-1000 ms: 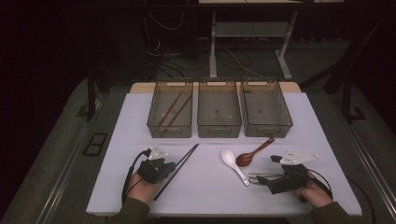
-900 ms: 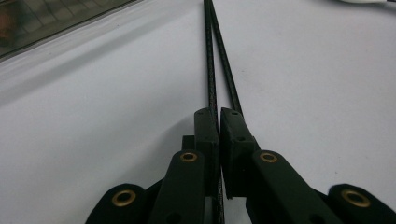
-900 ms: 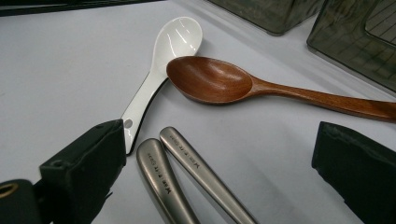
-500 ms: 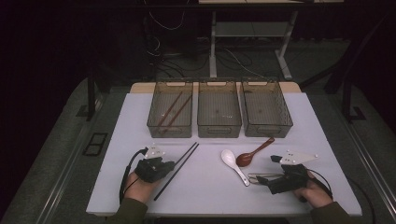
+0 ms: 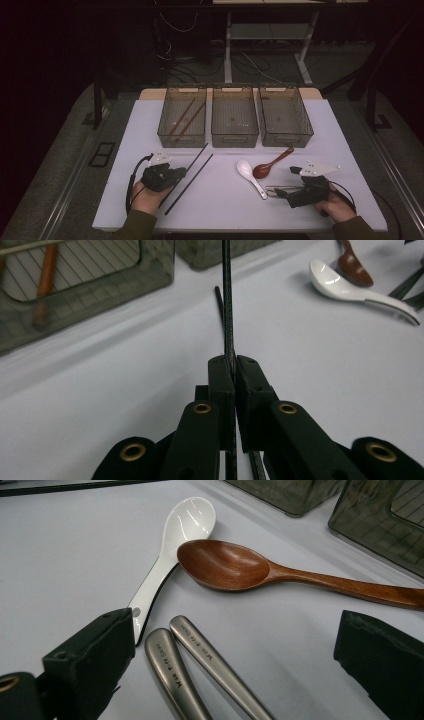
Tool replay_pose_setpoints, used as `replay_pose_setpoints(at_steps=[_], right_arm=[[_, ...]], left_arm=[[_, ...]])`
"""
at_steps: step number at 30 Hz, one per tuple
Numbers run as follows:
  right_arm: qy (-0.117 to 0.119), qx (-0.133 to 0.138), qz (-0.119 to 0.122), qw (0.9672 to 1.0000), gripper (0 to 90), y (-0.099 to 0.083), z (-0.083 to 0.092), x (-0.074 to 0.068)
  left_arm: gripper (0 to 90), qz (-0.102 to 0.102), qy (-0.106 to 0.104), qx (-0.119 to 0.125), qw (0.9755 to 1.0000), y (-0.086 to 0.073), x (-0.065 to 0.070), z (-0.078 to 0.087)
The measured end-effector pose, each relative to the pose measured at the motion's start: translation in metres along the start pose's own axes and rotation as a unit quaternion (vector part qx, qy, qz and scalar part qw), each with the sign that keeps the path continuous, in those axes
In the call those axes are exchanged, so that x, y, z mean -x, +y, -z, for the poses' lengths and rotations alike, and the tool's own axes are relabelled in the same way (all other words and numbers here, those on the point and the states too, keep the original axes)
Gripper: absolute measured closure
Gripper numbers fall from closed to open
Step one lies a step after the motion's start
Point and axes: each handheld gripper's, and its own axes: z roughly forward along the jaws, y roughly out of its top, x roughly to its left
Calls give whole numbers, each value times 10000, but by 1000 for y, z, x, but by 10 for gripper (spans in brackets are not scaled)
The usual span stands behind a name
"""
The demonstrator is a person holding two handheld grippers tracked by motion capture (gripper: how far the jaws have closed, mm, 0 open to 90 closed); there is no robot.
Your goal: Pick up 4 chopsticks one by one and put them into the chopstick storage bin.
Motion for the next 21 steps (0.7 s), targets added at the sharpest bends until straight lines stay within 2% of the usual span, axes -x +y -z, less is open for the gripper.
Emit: replay_pose_setpoints(at_steps=[8,21], right_arm=[[1,-4,-6,10000,30,0,0,1],[-5,-8,-40,10000,30,0,0,1]], left_arm=[[856,96,-1,269,9996,14,-6,10],[856,14,51,634,9980,46,-16,24]])
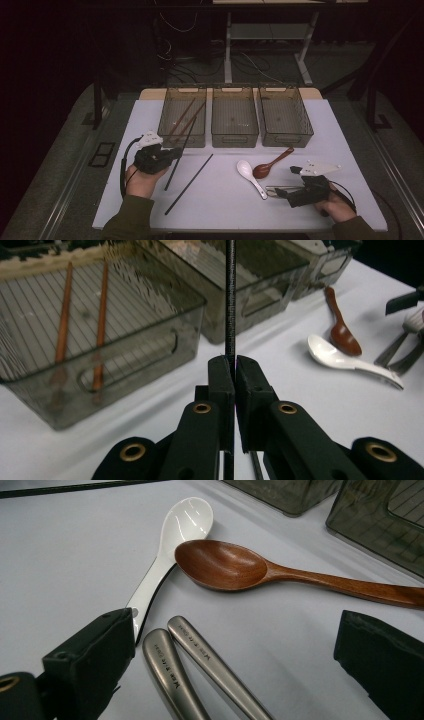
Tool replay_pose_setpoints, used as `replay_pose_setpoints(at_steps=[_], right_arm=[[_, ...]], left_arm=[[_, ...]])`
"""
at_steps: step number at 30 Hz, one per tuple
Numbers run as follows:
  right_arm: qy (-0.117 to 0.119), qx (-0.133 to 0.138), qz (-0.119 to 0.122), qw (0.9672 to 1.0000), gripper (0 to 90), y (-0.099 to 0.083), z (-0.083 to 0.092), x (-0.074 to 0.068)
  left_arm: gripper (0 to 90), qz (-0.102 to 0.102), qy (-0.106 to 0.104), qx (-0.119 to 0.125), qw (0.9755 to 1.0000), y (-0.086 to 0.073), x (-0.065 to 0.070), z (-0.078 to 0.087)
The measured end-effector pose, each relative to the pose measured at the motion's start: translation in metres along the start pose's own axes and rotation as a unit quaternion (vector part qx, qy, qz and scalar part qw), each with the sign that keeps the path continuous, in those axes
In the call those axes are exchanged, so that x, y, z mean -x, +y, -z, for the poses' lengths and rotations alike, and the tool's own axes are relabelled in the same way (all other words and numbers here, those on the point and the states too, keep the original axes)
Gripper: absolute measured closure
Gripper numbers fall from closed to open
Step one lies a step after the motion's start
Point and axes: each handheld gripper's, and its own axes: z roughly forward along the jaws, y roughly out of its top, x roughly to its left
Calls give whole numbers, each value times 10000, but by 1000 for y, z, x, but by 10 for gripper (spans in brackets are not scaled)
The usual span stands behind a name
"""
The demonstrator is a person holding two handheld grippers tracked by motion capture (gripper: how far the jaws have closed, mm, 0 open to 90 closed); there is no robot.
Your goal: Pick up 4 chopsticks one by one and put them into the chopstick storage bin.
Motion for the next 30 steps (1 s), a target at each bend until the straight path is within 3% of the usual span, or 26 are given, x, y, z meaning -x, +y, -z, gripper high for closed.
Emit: replay_pose_setpoints(at_steps=[9,19,30], right_arm=[[-7,16,-15,10000,29,0,0,0],[-7,13,-19,10000,29,0,0,0],[8,22,-24,10000,30,0,0,0]], left_arm=[[856,-100,-20,111,9999,26,-10,-5],[856,-164,-10,378,9992,68,-27,-6],[855,-375,420,366,9977,115,-53,-24]])
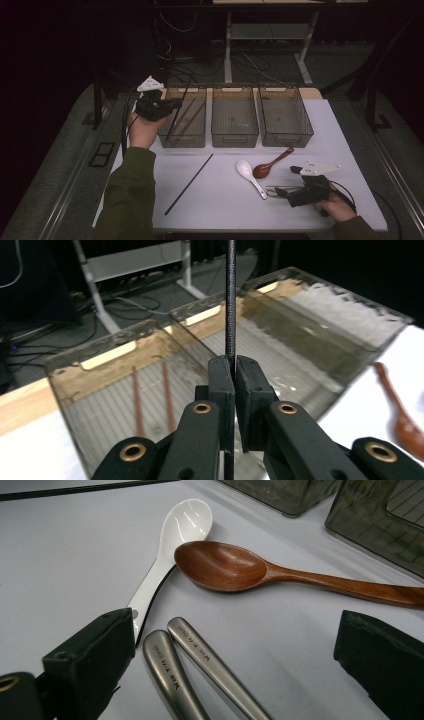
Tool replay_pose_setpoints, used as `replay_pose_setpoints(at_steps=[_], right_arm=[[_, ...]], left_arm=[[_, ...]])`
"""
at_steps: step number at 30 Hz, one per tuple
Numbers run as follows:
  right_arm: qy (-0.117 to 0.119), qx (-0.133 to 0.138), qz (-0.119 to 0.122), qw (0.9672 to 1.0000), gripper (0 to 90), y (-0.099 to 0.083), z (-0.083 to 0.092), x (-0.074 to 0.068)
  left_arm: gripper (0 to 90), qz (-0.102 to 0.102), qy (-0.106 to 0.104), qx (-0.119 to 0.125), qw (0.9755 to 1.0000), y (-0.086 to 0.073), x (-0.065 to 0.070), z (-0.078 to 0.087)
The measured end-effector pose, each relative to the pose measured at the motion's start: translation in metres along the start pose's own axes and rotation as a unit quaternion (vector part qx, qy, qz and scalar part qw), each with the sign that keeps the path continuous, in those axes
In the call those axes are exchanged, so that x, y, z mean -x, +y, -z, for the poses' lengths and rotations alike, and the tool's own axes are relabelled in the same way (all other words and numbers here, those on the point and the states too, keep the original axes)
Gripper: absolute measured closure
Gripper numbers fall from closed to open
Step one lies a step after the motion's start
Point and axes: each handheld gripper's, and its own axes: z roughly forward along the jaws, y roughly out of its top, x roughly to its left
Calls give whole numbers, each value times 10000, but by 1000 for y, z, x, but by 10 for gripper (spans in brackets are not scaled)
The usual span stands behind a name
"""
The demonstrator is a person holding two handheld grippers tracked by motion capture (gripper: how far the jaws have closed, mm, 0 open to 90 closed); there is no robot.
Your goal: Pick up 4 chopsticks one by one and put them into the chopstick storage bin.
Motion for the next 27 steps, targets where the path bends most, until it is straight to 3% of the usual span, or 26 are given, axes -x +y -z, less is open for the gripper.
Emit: replay_pose_setpoints(at_steps=[6,14,21,27], right_arm=[[7,4,6,10000,29,0,0,0],[16,12,10,10000,29,0,0,0],[28,5,11,10000,29,0,0,0],[36,5,15,10000,29,0,0,0]], left_arm=[[855,18,148,-43,9999,6,-17,-19],[855,179,241,-207,9993,-6,-36,-41],[855,133,399,-506,9978,-20,-39,-60],[855,229,418,-694,9964,-35,-41,-70]])
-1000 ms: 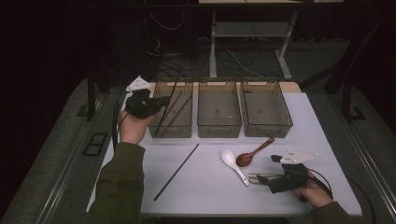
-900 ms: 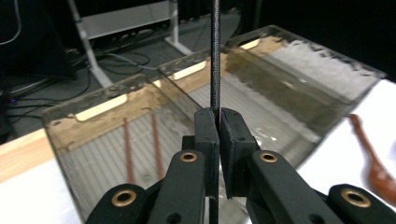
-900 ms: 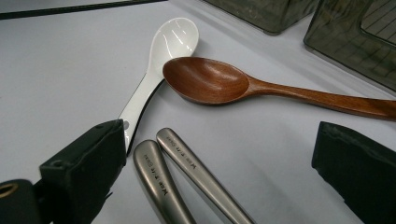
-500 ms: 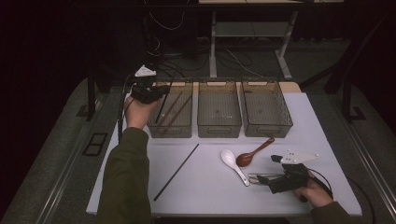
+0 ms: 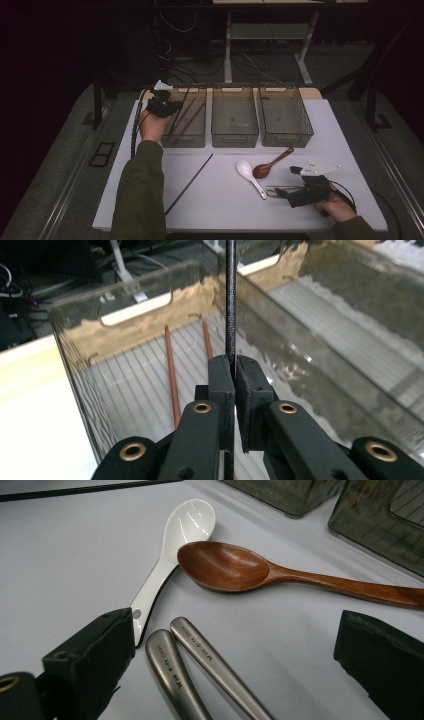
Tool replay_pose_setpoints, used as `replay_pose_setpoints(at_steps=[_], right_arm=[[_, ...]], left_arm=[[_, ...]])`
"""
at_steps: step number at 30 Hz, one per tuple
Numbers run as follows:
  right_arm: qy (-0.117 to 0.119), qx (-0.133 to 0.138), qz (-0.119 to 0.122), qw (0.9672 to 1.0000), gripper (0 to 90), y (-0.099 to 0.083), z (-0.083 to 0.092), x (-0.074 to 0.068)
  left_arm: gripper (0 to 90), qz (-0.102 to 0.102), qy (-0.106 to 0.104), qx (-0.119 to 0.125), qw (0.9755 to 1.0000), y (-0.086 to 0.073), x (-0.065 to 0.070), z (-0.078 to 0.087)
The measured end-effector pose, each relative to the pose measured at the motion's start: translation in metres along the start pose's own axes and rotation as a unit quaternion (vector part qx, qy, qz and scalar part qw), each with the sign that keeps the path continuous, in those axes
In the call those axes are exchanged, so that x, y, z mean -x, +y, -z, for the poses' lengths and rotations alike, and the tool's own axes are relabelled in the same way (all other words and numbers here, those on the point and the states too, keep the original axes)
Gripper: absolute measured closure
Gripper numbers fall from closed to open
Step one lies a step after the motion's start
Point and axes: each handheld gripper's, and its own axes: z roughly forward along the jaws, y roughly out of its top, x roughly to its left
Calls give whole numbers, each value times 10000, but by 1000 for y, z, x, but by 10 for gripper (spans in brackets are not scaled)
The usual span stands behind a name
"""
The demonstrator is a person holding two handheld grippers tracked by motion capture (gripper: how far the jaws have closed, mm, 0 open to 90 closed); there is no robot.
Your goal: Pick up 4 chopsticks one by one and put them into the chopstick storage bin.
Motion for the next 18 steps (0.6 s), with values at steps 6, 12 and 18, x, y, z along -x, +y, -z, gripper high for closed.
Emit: replay_pose_setpoints(at_steps=[6,12,18], right_arm=[[-2,-4,2,10000,30,0,0,0],[-5,-5,-5,10000,29,0,-1,0],[-6,-6,-3,10000,29,0,-1,0]], left_arm=[[855,87,37,-182,9998,-10,-4,-6],[852,179,58,-334,9993,-15,-7,-10],[711,196,189,-290,9992,-17,-7,-10]])
